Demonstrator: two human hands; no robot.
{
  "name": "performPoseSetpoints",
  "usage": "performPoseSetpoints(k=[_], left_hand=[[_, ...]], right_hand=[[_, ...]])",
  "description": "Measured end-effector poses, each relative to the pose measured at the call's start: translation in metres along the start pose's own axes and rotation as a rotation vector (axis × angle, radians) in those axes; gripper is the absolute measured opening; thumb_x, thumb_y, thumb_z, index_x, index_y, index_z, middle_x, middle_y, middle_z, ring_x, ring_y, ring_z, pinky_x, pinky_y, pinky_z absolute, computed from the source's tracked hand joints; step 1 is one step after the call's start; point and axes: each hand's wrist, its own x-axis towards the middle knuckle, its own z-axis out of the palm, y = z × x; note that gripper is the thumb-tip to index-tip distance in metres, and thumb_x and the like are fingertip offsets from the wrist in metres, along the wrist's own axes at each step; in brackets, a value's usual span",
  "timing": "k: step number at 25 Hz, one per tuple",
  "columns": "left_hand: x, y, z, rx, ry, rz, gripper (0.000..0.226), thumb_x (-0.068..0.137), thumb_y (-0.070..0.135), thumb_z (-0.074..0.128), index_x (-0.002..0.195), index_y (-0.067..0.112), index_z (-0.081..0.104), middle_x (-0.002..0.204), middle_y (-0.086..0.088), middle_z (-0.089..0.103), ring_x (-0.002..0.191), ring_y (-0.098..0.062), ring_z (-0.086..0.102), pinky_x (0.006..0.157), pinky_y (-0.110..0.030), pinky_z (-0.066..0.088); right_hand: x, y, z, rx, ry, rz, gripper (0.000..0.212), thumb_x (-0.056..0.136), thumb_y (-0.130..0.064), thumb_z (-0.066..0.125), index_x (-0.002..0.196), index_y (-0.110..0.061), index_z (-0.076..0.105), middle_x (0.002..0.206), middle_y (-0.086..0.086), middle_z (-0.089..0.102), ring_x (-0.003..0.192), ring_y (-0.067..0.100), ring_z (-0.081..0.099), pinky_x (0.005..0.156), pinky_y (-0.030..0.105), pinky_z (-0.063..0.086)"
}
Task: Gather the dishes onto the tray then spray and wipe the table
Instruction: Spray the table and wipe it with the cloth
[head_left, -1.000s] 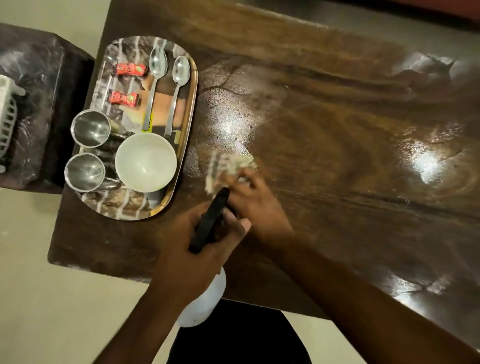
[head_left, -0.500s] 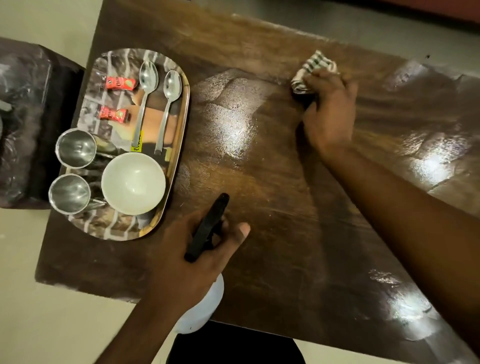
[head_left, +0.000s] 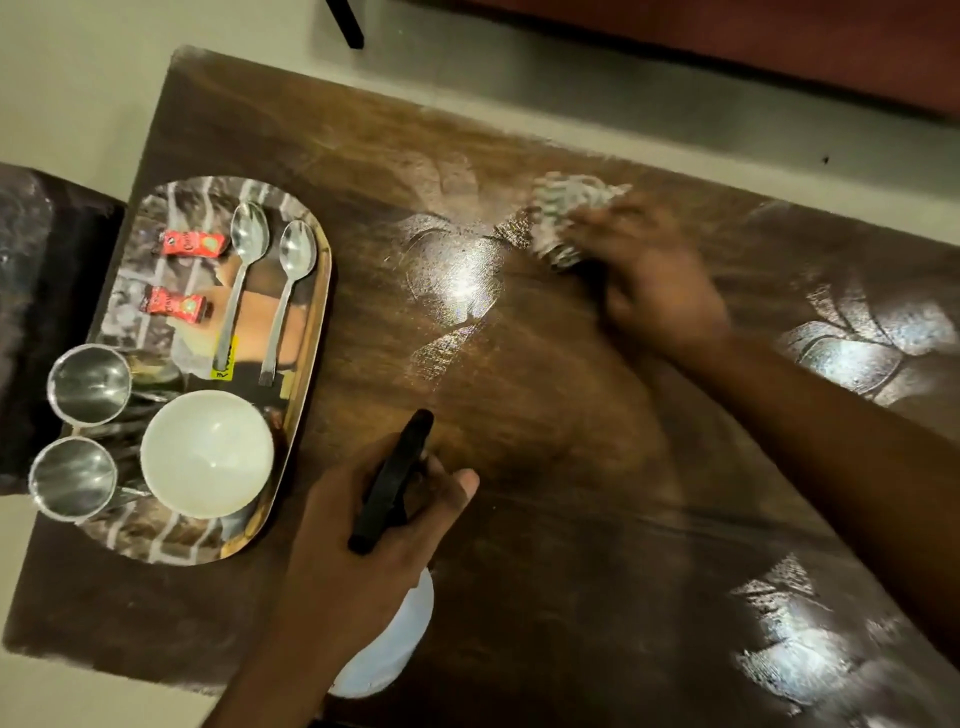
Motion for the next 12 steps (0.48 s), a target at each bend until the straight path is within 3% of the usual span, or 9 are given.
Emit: performPoseSetpoints(k=[3, 5, 7, 9, 12], left_hand=[[0.005, 0.008, 0.012, -0.002, 0.039, 0.022, 0.023, 0.086, 0.039, 0.081, 0.076, 0.022, 0.070, 0.043, 0.000, 0.054, 0.035, -0.007, 0.052, 0.047, -0.019, 0.047], [0.011, 0.010, 0.018, -0.002, 0.064, 0.038, 0.024, 0.086, 0.047, 0.081, 0.073, 0.031, 0.070, 0.049, 0.009, 0.061, 0.043, -0.003, 0.059, 0.051, -0.015, 0.049], [0.021, 0.010, 0.020, 0.021, 0.063, 0.046, 0.031, 0.087, 0.050, 0.080, 0.067, 0.030, 0.067, 0.051, 0.009, 0.062, 0.045, -0.003, 0.061, 0.054, -0.017, 0.050], [0.033, 0.012, 0.020, 0.035, 0.058, 0.047, 0.032, 0.084, 0.049, 0.081, 0.071, 0.024, 0.067, 0.048, 0.001, 0.058, 0.039, -0.007, 0.057, 0.051, -0.018, 0.049], [0.047, 0.019, 0.016, 0.016, 0.035, 0.096, 0.025, 0.086, 0.047, 0.083, 0.082, 0.027, 0.070, 0.053, -0.004, 0.062, 0.037, -0.007, 0.055, 0.046, -0.019, 0.047]], right_hand=[[-0.021, 0.056, -0.025, -0.025, 0.223, 0.567, 0.066, 0.089, 0.000, 0.048, 0.150, -0.023, 0.057, 0.159, 0.000, 0.053, 0.147, 0.036, 0.034, 0.122, 0.041, 0.031], [-0.019, 0.051, -0.019, 0.017, 0.401, 0.872, 0.065, 0.089, 0.001, 0.041, 0.148, -0.019, 0.059, 0.158, -0.001, 0.053, 0.148, 0.035, 0.034, 0.121, 0.033, 0.029], [-0.009, 0.016, -0.007, 0.087, 0.446, 0.950, 0.064, 0.088, 0.002, 0.040, 0.147, -0.014, 0.060, 0.158, 0.004, 0.052, 0.149, 0.038, 0.033, 0.122, 0.034, 0.029], [-0.006, -0.030, 0.012, 0.156, 0.350, 0.679, 0.062, 0.086, 0.004, 0.047, 0.144, -0.010, 0.061, 0.154, 0.012, 0.056, 0.144, 0.044, 0.037, 0.122, 0.043, 0.033], [-0.011, -0.071, 0.025, 0.009, -0.082, -0.168, 0.057, 0.092, -0.006, 0.054, 0.147, -0.015, 0.060, 0.156, 0.007, 0.056, 0.141, 0.042, 0.039, 0.115, 0.050, 0.039]])
